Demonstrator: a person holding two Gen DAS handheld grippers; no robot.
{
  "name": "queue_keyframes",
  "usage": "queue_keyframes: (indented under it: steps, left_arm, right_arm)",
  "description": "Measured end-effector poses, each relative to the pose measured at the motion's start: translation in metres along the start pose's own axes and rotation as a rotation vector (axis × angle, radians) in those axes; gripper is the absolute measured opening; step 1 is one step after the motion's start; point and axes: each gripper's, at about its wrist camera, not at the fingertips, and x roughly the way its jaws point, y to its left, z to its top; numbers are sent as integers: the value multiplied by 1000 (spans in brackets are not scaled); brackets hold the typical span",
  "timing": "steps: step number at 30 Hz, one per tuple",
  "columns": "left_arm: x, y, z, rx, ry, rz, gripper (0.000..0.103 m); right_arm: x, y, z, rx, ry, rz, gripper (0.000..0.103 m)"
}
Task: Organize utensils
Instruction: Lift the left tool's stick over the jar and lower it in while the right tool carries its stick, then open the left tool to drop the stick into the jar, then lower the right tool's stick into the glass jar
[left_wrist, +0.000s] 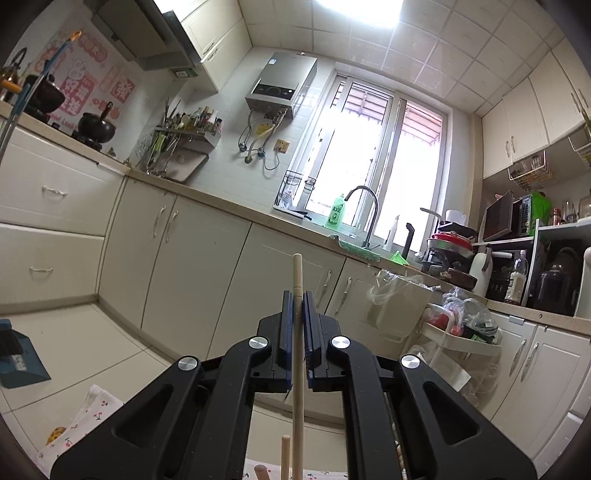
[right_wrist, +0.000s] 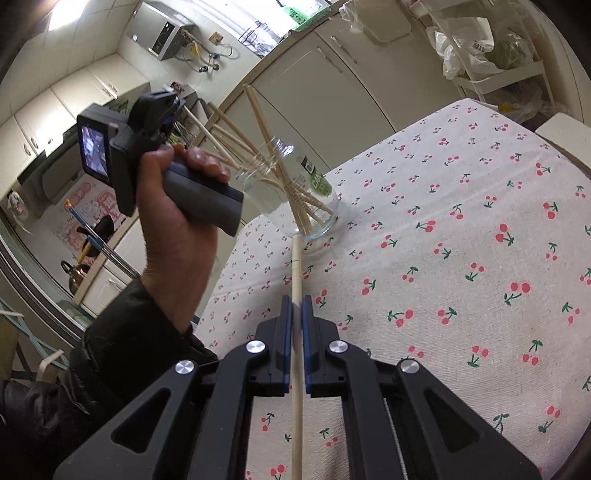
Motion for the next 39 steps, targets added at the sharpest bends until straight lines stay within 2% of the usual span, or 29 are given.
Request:
queue_keyframes:
  steps: [7, 16, 24, 28, 30, 32, 36, 39]
  left_arm:
    - [-2, -2, -17, 45, 19, -9, 5]
    - [-10, 2, -38, 77, 95, -43, 5]
    - [-29, 4, -39, 149, 135, -75, 6]
    - [-43, 12, -31, 150, 145, -77, 8]
    - [-55, 18, -24, 136, 135, -72, 15]
    - [-69, 27, -17, 118, 127, -60, 31]
    - [-97, 47, -12, 80, 118, -26, 40]
    - [-113, 66, -22, 47, 147, 17, 46]
  right_arm:
    - [-2, -5, 3, 36, -11, 25, 6]
    - [-2, -6, 3, 44, -15, 35, 6]
    - [-3, -13, 5, 100, -19, 51, 6]
    - [-7, -6, 17, 92, -55, 52, 6]
    - [-11, 2, 31, 74, -93, 55, 6]
    - [-13, 12, 46, 52, -135, 56, 6]
    - [-14, 35, 80, 1, -237, 48, 6]
    - [-8, 50, 111, -26, -330, 34, 6]
